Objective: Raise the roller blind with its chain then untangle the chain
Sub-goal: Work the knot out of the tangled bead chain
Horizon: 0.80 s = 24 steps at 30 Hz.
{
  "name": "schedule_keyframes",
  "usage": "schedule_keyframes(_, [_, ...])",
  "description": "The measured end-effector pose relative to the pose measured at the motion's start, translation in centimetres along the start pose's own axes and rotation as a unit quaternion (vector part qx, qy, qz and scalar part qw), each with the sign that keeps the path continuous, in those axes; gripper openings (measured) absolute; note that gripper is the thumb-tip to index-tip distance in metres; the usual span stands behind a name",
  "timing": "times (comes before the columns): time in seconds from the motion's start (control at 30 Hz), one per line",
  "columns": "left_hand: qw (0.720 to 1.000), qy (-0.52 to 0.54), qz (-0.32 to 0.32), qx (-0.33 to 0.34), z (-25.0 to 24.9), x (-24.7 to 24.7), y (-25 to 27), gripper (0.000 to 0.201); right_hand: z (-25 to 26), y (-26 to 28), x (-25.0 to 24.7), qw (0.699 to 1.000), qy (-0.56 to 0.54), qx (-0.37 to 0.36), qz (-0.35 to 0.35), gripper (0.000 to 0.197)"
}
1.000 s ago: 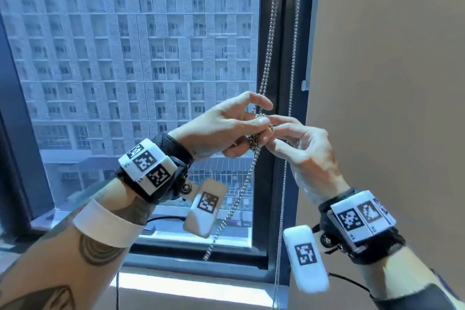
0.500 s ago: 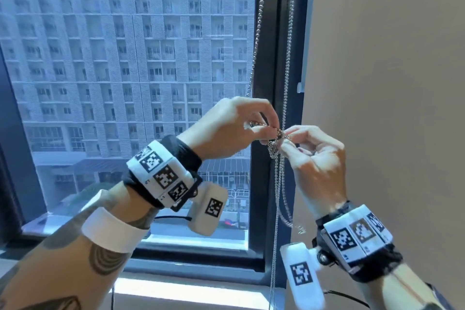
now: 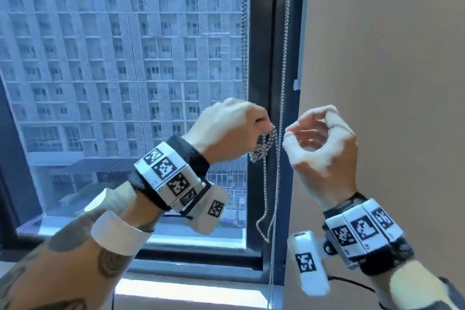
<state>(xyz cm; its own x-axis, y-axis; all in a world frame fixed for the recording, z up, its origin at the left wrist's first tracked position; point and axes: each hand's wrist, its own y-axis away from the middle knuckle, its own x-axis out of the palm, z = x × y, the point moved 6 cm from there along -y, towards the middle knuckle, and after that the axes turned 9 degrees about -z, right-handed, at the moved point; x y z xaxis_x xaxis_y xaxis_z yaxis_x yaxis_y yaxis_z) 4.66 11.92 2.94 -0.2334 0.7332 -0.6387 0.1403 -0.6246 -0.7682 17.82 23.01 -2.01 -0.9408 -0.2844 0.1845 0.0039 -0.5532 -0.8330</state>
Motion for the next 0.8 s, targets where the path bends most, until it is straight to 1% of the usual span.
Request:
schedule_keyframes(0.07, [1.0,-0.025,0.004,-0.011,-0.3,-0.1,-0.5,0.039,0.3,0.6,0.6,1.0,0.006,0.01,0.014,0.014])
schedule_keyframes(0.17, [0.999,-0.016,0.029,-0.019,-0.3,0.4,-0.7,0.037,0.4,0.7,1.4,0.999,0.04,0.017,0.028,0.015])
schedule_keyframes(0.23, [0.998,0.018,0.039,-0.036,-0.3,0.7,-0.7,0.033,0.2,0.4,1.7,0.997,0.062,0.01,0.037,0.017])
schedule_keyframes(0.33, [0.995,0.083,0.029,-0.057,-0.2,0.8,-1.0,0.036,-0.3,-0.2,2.0,0.995,0.087,0.01,0.05,0.016])
schedule_keyframes(0.37, [0.992,0.1,0.028,-0.065,-0.1,0.8,-1.1,0.036,-0.3,-0.2,2.0,0.994,0.098,0.001,0.048,0.015])
schedule_keyframes(0.47, [0.984,0.147,0.032,-0.097,0.4,1.0,-1.1,0.037,0.3,0.1,1.7,0.989,0.13,-0.055,0.039,0.021])
schedule_keyframes(0.5, [0.981,0.161,0.031,-0.102,0.5,0.9,-1.1,0.038,0.3,0.3,1.8,0.989,0.129,-0.058,0.044,0.02])
schedule_keyframes(0.53, [0.978,0.177,0.032,-0.102,0.4,0.7,-1.1,0.039,0.2,0.5,1.9,0.99,0.124,-0.045,0.053,0.018])
schedule_keyframes(0.6, [0.97,0.219,0.039,-0.095,0.1,0.5,-1.2,0.038,-0.5,0.4,2.3,0.992,0.112,0.003,0.063,0.014])
schedule_keyframes(0.7, [0.964,0.244,0.047,-0.094,-0.4,0.1,-1.3,0.033,-1.3,-0.3,2.3,0.994,0.076,0.065,0.04,0.009])
schedule_keyframes(0.77, [0.958,0.258,0.042,-0.12,-0.1,0.3,-1.2,0.018,-1.2,-0.4,2.0,0.994,0.076,0.07,0.027,0.008])
schedule_keyframes(0.8, [0.953,0.267,0.037,-0.139,0.2,0.3,-1.1,0.017,-1.0,-0.4,1.9,0.994,0.083,0.065,0.027,0.008])
